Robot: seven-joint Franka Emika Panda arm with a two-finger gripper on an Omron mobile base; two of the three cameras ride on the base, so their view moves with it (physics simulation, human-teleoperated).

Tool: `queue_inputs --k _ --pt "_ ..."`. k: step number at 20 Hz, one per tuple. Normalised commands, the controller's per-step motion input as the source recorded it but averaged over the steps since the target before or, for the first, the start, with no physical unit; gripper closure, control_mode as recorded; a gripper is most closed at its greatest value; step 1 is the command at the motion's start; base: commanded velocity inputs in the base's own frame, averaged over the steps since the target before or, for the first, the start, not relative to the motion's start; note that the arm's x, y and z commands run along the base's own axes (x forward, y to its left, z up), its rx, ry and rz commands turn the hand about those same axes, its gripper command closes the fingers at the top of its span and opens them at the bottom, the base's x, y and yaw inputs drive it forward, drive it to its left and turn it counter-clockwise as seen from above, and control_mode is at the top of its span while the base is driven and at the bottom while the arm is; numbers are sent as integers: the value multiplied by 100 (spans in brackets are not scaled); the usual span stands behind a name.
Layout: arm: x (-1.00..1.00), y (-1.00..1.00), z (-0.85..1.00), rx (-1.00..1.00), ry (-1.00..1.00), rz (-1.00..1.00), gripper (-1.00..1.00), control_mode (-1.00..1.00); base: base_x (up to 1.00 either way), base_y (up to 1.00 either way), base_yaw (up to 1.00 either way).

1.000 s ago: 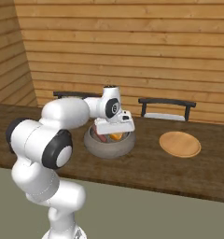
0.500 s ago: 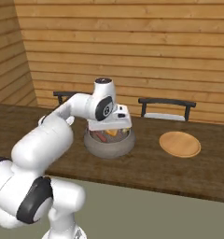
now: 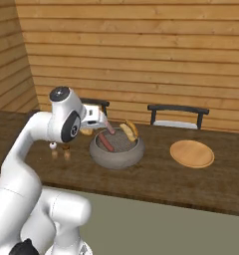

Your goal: Place one bun and one sausage from the bowl on each plate.

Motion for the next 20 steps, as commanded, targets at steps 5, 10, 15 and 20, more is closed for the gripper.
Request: queue_inputs --k 5,10,15,20 --pt "8 100 27 0 -10 0 100 -100 0 0 0" --pt "34 100 -1 1 -7 0 100 -100 0 0 0" --pt "92 100 -1 16 7 0 100 -100 0 0 0" --pt "62 25 -7 20 42 0 100 -100 0 0 0"
